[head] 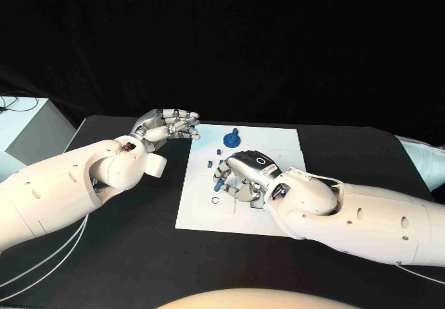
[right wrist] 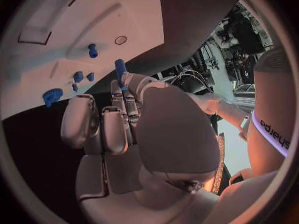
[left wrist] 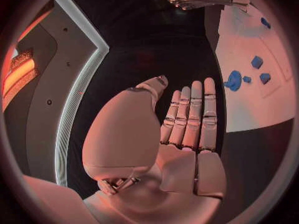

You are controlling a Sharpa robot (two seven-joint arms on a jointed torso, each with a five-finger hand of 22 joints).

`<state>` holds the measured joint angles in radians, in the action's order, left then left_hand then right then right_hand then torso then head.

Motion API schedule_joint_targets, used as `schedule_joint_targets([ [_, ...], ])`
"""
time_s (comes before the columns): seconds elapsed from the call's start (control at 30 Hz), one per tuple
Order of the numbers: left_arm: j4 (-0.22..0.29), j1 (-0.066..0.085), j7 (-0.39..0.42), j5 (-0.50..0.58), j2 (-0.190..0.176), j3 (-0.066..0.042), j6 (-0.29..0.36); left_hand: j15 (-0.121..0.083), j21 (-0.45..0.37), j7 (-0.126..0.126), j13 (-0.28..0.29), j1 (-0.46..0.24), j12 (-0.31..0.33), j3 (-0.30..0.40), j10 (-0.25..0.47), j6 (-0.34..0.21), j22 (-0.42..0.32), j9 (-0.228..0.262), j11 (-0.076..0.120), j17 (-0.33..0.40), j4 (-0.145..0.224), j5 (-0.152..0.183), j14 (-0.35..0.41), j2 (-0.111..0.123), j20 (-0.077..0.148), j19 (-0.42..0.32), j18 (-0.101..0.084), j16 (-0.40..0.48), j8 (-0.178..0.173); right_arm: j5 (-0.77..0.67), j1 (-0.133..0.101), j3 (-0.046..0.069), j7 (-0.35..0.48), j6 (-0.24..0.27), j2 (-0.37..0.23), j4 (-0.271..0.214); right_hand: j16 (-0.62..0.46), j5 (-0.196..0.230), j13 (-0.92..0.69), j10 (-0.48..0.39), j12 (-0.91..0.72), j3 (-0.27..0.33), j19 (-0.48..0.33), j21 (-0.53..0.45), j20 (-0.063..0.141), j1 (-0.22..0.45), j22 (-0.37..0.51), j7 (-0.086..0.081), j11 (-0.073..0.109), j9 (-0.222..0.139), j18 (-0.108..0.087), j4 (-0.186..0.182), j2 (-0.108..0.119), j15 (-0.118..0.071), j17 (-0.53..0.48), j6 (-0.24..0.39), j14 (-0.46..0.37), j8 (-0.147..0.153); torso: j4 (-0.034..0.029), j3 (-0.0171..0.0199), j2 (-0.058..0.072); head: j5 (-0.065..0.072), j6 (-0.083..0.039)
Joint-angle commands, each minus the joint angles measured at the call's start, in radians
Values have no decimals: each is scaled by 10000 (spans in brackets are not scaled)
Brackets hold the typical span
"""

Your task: Assemble the parts on the task board

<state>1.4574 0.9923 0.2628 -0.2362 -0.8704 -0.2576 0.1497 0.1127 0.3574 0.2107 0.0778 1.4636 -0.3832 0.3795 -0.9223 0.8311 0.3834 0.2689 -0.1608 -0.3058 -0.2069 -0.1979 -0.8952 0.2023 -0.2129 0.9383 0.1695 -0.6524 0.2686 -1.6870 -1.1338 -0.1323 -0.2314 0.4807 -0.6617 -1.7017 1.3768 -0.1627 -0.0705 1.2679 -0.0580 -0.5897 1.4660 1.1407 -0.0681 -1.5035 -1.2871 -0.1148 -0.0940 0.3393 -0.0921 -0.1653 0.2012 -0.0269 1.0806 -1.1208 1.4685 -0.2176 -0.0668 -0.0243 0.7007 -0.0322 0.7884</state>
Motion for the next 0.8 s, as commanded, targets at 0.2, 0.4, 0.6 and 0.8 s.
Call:
schedule_joint_targets([
  [0.2, 36, -1, 67, 72, 1, -8, -53, -10, -59, 137, -14, 41, 27, -36, 20, -44, -9, -2, -54, -9, -9, -42, -88, -77, 34, 67, 106, 59, 16, -93, 247, -51, 261, -115, 314, 357, 5, -63, -76, 462, -66, -277, 157, -53, 56, 120, 15, -78, 426, 23, 84, 228, -4, -54, -14, -2, 154, -55, 0, 14, 18, -52, 67],
  [0.4, 44, 0, 57, 72, -15, -8, -55, -10, -59, 137, -14, 41, 27, -36, 20, -44, -9, -2, -54, -9, -9, -42, -88, -77, 34, 67, 106, 59, 16, -226, 305, -67, 148, -273, 401, 471, -2, -64, -76, 460, -64, -284, 151, -80, 56, 126, 32, -81, 424, 27, 79, 236, -3, -53, -33, 2, 150, -56, 4, 16, 14, -83, 127],
  [0.6, 52, 0, 50, 72, -29, -8, -58, -10, -59, 137, -14, 41, 27, -36, 20, -44, -9, -2, -54, -9, -9, -42, -88, -77, 34, 67, 106, 59, 16, -289, 325, -74, 96, -400, 437, 516, -2, -68, -75, 456, -63, -295, 152, -70, 54, 136, 24, -85, 422, 35, 81, 254, 0, -50, -33, 8, 149, -61, 12, 17, 14, -98, 167],
  [0.8, 57, 0, 39, 72, -40, -8, -65, -11, -71, 135, -15, 47, 24, -46, 17, -43, -17, -2, -52, -19, -14, -40, -94, -77, 35, 78, 107, 71, 20, -304, 353, -86, 90, -495, 480, 546, -2, -68, -75, 456, -63, -295, 152, -70, 54, 136, 24, -85, 422, 35, 81, 254, 0, -50, -33, 8, 149, -61, 5, 16, 10, -109, 199],
])
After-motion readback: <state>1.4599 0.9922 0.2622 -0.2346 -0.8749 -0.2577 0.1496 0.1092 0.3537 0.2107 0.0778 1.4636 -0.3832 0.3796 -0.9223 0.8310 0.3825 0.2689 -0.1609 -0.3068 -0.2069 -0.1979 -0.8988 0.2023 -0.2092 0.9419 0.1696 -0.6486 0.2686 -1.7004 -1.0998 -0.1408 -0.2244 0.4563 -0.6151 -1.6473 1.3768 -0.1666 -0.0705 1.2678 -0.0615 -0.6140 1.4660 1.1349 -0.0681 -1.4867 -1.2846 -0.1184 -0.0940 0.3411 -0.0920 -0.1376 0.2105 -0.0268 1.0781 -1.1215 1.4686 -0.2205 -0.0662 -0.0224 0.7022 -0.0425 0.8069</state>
